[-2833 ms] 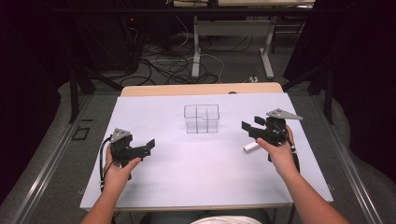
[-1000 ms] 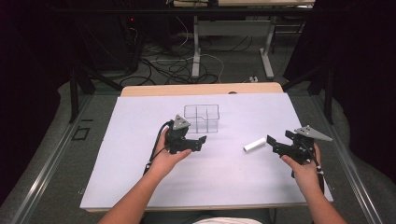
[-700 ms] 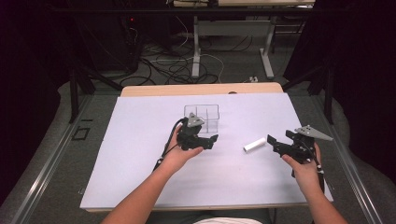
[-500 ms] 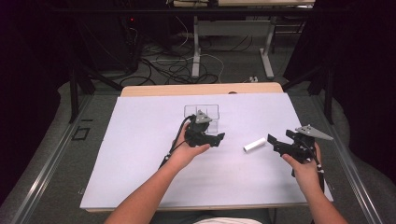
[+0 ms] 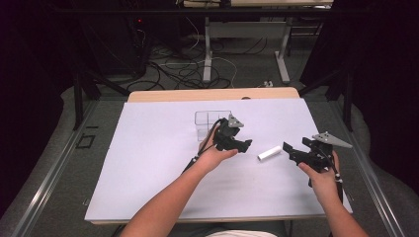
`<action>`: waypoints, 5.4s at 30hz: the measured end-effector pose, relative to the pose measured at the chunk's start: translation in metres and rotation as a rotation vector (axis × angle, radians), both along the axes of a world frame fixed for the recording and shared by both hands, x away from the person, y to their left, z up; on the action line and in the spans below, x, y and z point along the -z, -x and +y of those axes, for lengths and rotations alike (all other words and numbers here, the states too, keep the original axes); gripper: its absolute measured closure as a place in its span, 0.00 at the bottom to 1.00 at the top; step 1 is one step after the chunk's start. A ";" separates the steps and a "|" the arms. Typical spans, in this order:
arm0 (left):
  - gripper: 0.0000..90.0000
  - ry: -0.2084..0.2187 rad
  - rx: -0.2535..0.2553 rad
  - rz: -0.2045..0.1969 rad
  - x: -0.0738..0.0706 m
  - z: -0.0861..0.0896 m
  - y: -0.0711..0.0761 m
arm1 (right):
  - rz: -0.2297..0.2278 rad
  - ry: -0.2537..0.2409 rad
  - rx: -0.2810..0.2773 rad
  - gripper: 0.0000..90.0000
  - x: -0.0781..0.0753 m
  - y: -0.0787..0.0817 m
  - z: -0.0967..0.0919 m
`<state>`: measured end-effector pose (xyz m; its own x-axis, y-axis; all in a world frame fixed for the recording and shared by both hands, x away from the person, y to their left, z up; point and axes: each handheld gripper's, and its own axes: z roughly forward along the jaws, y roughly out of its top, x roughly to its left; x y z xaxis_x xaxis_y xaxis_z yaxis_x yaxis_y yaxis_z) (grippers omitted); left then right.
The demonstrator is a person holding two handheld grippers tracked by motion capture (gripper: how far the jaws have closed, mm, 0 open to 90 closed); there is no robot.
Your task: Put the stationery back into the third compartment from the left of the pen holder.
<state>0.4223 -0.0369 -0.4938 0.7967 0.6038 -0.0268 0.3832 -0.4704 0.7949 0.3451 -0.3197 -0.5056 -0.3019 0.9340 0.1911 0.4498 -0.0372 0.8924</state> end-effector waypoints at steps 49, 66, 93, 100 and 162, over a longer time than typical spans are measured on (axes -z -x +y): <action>0.69 -0.125 0.155 0.131 0.058 -0.067 0.014 | 0.027 0.009 -0.006 0.17 0.005 -0.002 -0.002; 0.79 -0.127 0.144 0.134 0.060 -0.067 0.016 | 0.025 0.012 -0.007 0.17 0.005 -0.002 -0.003; 0.79 0.042 0.030 0.216 0.043 -0.045 0.018 | 0.050 -0.110 -0.037 0.23 0.002 -0.001 0.003; 0.79 0.120 -0.005 0.174 0.029 -0.023 0.024 | 0.092 -0.174 -0.056 0.25 -0.003 0.000 0.015; 0.79 0.321 -0.103 0.012 -0.007 0.032 0.033 | 0.330 -0.664 -0.050 0.70 -0.027 -0.077 0.102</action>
